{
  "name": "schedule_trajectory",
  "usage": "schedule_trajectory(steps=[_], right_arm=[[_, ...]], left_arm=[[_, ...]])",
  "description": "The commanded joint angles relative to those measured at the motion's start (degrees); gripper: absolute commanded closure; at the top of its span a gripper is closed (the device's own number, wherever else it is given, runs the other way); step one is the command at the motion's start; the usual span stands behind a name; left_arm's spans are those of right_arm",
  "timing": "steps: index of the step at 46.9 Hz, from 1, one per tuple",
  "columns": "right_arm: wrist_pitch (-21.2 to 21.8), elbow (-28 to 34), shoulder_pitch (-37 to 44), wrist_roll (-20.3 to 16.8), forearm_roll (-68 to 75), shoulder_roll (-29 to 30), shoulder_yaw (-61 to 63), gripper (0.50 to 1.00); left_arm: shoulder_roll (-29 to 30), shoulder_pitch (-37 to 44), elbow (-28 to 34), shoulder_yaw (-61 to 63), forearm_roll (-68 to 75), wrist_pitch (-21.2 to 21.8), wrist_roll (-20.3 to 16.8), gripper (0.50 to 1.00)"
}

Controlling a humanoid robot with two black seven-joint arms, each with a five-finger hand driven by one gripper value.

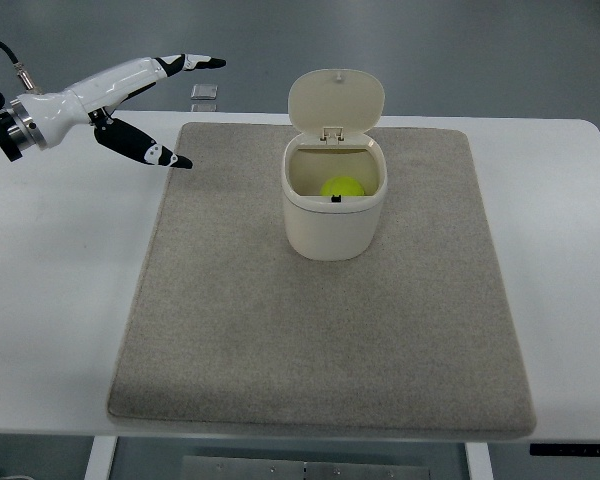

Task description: Put tennis ball into box with left hand

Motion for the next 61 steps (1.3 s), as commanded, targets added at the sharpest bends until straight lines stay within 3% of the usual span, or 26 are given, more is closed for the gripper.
schedule_trajectory(steps=[1, 5, 13, 18, 25, 30, 42, 52, 61], right_arm=[[-0.01, 0.00, 0.00, -0.03, 0.00, 0.00, 0.00, 0.599], [-0.01, 0.00, 0.00, -0.03, 0.00, 0.00, 0.00, 0.599], [0.08, 0.00, 0.00, -0.03, 0.00, 0.00, 0.00, 0.599], [-0.01, 0.00, 0.00, -0.03, 0.00, 0.00, 0.00, 0.599], [-0.01, 0.00, 0.00, -0.03, 0.00, 0.00, 0.00, 0.599], [-0.01, 0.00, 0.00, -0.03, 0.00, 0.00, 0.00, 0.599], [-0.01, 0.00, 0.00, 0.06, 0.00, 0.00, 0.00, 0.599], [0.08, 0.00, 0.00, -0.03, 0.00, 0.00, 0.00, 0.599], [0.08, 0.00, 0.00, 0.06, 0.00, 0.00, 0.00, 0.599]], left_arm=[[-0.15, 1.88, 0.91, -0.06, -6.29, -1.43, 0.10, 0.506], [-0.07, 2.59, 2.41, -0.23, -11.92, -7.04, 0.36, 0.506], [-0.33, 3.82, 7.77, -3.04, -27.65, -23.74, 1.24, 0.506], [-0.77, 4.52, 10.23, -3.84, -33.10, -28.93, 3.17, 0.506], [-2.44, 5.84, 13.13, -3.93, -42.77, -31.40, 8.17, 0.506], [-4.54, 7.77, 15.59, -6.03, -49.54, -33.60, 14.93, 0.506], [-13.95, 17.26, 21.92, -25.01, -53.77, -37.38, 30.32, 0.506], [-15.97, 18.06, 23.42, -27.92, -60.71, -38.01, 34.19, 0.506], [-15.97, 17.18, 23.50, -28.01, -62.11, -38.01, 34.37, 0.506]])
